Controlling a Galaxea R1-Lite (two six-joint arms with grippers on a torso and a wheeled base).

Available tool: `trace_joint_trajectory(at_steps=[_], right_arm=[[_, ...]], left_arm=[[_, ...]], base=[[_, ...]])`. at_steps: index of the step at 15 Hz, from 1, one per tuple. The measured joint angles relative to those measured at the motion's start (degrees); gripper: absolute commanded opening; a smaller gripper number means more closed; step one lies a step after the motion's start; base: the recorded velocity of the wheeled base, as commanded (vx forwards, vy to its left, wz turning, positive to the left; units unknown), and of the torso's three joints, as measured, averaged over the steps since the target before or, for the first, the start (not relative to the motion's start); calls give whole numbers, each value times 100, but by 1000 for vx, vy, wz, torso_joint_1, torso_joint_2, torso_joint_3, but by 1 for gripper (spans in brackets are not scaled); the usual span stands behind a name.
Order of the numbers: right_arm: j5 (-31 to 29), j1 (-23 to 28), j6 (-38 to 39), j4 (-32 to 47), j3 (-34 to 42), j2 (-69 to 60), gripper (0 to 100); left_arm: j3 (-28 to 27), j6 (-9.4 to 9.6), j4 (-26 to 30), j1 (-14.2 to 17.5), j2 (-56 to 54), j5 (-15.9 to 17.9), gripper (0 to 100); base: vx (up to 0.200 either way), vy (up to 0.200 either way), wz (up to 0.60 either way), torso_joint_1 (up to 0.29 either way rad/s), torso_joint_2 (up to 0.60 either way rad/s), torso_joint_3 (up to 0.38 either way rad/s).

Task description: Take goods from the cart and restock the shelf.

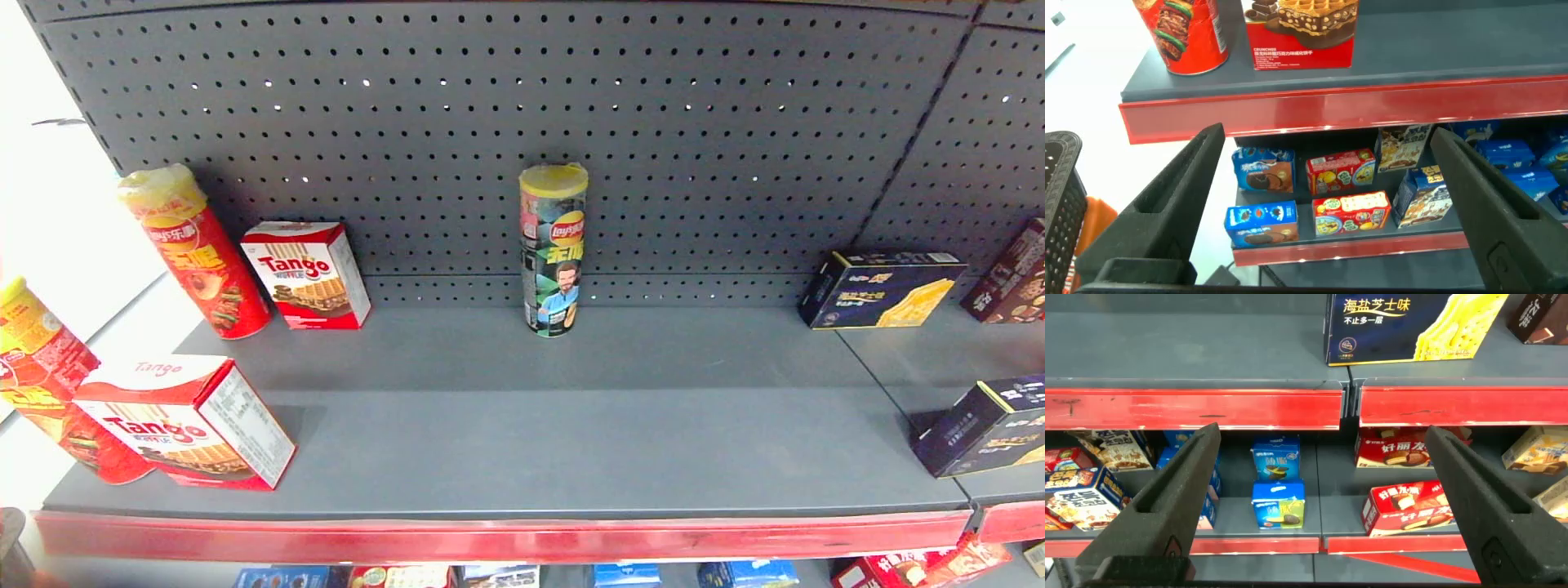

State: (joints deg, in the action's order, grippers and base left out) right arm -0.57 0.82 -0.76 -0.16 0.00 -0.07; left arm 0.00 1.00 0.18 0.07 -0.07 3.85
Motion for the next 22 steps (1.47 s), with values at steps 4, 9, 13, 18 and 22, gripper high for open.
trace_joint_trajectory(at_steps=[4,9,13,18,22], right_arm=[[2,-5,0,2,0,0,100],[-2,0,-41,-6,0,0,100],[-5,4,-37,-9,0,0,100],[-2,0,-37,-9,0,0,100],[-9,9,5,-2,0,0,100]], left_arm=[[0,-2,0,0,0,2,100],[0,-2,0,0,0,5,100],[0,-2,-5,-2,0,2,100],[0,-5,2,0,0,5,100],[0,-2,-2,-5,0,0,100]], base=[[0,0,0,0,0,0],[0,0,360,1,0,2],[0,0,600,5,5,0],[0,0,600,4,4,2],[0,0,0,0,0,0]])
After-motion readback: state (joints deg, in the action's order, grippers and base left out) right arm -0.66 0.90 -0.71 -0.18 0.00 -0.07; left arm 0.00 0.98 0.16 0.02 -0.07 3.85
